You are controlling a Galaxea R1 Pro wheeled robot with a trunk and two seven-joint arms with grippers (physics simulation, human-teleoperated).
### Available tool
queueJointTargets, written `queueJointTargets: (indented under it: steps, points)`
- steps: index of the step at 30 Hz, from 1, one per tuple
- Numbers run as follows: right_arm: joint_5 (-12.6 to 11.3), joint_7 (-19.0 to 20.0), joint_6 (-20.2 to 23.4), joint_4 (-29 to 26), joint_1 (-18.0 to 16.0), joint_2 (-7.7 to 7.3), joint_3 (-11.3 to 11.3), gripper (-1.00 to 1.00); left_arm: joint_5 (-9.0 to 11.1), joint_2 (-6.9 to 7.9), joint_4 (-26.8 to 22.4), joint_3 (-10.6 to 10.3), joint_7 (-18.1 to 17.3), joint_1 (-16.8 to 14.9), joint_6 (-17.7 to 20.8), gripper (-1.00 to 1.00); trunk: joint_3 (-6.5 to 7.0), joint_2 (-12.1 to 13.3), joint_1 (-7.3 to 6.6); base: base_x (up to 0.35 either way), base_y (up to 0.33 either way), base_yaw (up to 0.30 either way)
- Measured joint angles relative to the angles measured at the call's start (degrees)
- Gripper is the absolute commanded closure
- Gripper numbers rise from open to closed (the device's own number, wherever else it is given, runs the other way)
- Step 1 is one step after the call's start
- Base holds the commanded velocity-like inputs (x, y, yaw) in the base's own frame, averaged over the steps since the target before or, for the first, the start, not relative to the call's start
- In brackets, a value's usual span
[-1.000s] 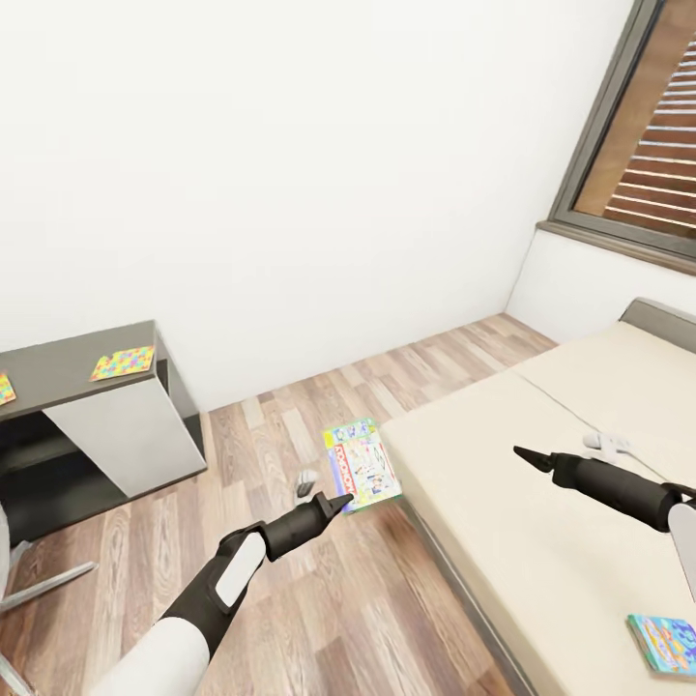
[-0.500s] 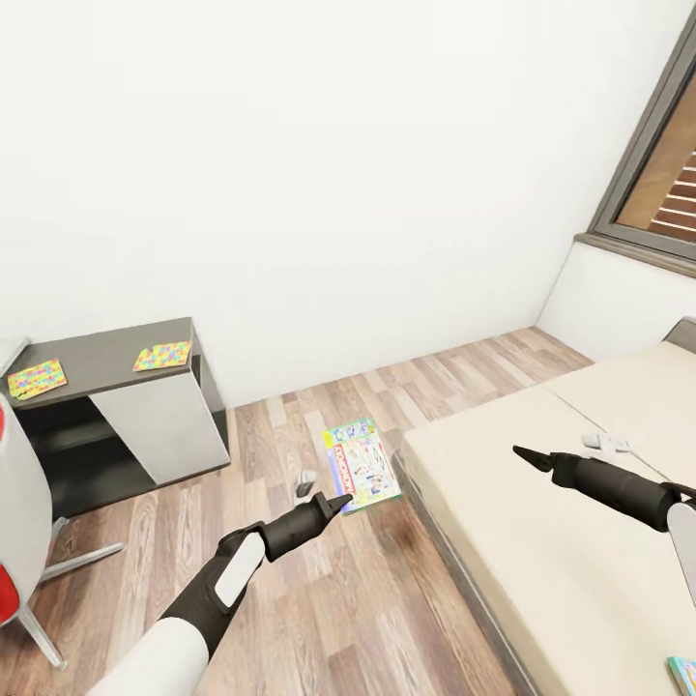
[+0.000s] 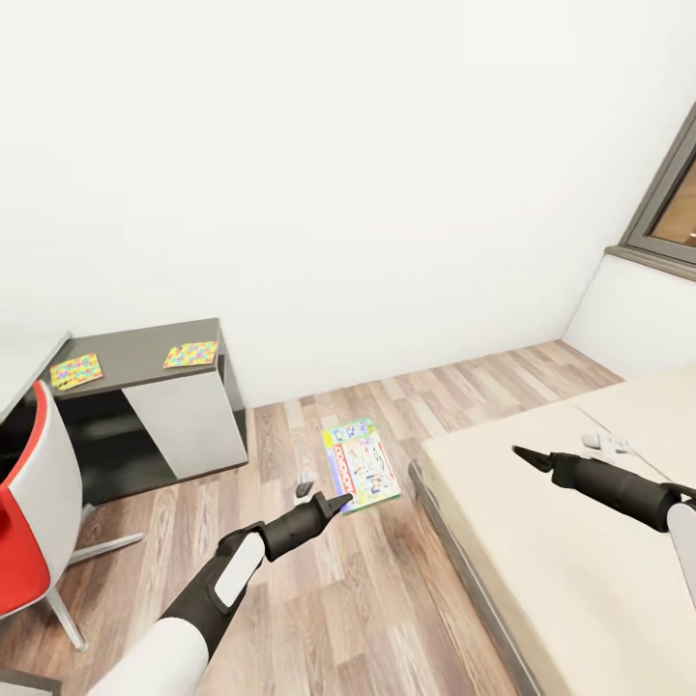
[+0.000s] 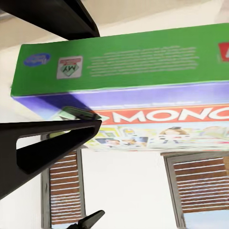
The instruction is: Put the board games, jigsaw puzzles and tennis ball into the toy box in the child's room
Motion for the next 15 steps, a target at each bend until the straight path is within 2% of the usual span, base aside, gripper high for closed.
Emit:
queueJointTargets:
  steps: [15]
  points:
    - [0.0, 0.0, 0.1, 0.0, 0.0, -0.32, 0.0, -1.0, -0.1, 0.0, 0.0, 0.0, 0.0, 0.0, 0.0, 1.0, 0.92, 0.0, 0.0, 0.0, 0.0, 0.204]
